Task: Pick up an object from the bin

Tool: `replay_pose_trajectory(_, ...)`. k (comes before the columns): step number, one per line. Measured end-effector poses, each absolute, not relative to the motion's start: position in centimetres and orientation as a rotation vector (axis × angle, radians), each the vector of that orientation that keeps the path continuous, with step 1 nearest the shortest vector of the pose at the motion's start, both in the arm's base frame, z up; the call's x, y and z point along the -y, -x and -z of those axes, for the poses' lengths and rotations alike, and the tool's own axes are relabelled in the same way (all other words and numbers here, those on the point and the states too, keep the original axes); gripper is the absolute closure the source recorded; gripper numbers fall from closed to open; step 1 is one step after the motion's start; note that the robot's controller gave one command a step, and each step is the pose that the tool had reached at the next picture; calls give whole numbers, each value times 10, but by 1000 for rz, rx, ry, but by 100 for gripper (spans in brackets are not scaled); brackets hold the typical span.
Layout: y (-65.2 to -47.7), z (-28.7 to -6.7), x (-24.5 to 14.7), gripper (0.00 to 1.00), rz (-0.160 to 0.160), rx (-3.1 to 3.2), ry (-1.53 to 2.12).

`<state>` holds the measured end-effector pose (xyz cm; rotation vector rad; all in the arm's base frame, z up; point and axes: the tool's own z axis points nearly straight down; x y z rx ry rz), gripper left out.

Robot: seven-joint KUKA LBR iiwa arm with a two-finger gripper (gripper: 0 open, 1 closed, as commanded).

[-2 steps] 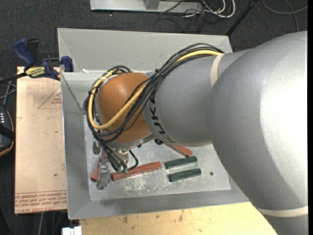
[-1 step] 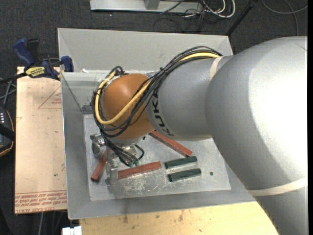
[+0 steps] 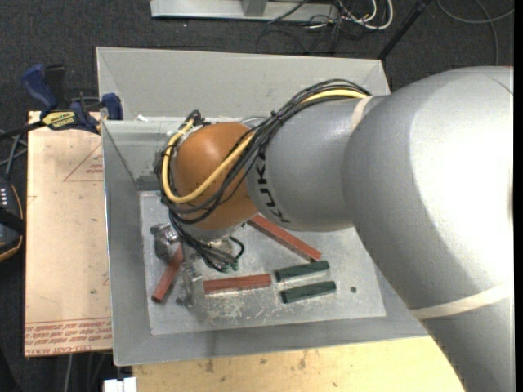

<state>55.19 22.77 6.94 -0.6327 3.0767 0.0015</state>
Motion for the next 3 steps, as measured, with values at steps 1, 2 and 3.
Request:
replay_pose_trajectory(1,-556,-70,-225,0,-3,-3067,669)
replay_pose_trajectory(2,-553,-69,-228,0,-3,-3076,635)
replay_pose_trajectory(3,-557,-71,-225,100,-2,-3068,666)
